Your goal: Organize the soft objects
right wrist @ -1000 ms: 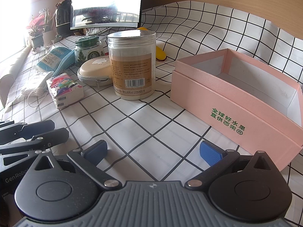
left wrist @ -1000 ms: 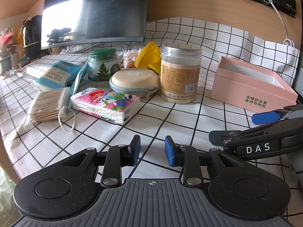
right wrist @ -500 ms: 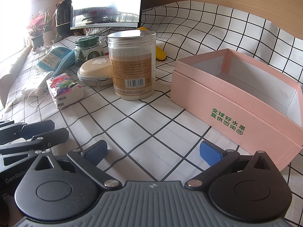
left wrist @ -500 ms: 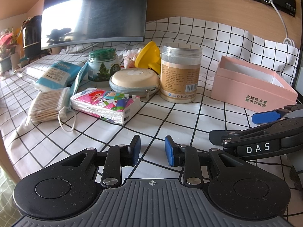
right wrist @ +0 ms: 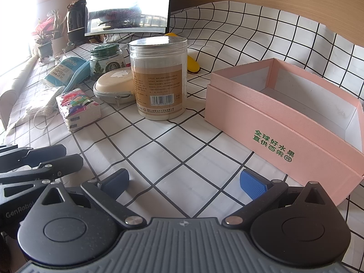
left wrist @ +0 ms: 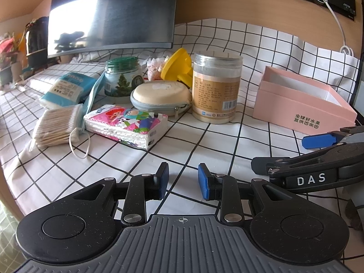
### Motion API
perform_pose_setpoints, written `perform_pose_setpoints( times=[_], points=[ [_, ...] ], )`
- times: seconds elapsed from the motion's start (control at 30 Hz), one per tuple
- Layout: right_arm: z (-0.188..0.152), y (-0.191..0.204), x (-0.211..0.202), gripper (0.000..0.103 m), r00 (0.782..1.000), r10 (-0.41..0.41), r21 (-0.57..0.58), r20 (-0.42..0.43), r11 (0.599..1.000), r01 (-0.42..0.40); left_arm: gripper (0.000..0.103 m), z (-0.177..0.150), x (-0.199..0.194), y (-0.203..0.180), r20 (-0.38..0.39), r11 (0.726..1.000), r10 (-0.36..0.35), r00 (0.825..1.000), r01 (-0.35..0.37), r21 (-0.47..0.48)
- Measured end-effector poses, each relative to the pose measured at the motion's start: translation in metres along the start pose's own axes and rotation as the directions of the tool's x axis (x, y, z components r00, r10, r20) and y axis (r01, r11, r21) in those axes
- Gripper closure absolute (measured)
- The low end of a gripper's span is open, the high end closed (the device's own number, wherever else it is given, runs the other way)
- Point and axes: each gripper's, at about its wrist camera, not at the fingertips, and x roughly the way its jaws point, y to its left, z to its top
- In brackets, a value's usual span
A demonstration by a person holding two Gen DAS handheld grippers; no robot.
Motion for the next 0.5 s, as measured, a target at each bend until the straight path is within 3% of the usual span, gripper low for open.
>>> perform_pose_setpoints(
  times=[0.23,0.4,0.5],
  points=[
    [0.013,-0.007,0.001,0.0,0.993,0.038,0.018,-0.107,0.999,-0.036,0.072,0.017,0.005,0.018,-0.12,0.994,-0.106,0.987,0.108,0.013],
    [0.016,0.003,0.003,0.0,0.985,-0.035,0.028,-0.171,0.999,0.04,0.073,0.03,0.011,0.04,-0.203,0.976,-0.217,0.955,0.216,-0.029],
    [0.019,0.002,0.006,0.0,0.98,-0.027,0.02,-0.197,0.999,0.032,0.074,0.039,0.017,0.056,-0.266,0.955,-0.292,0.919,0.268,-0.125]
  ],
)
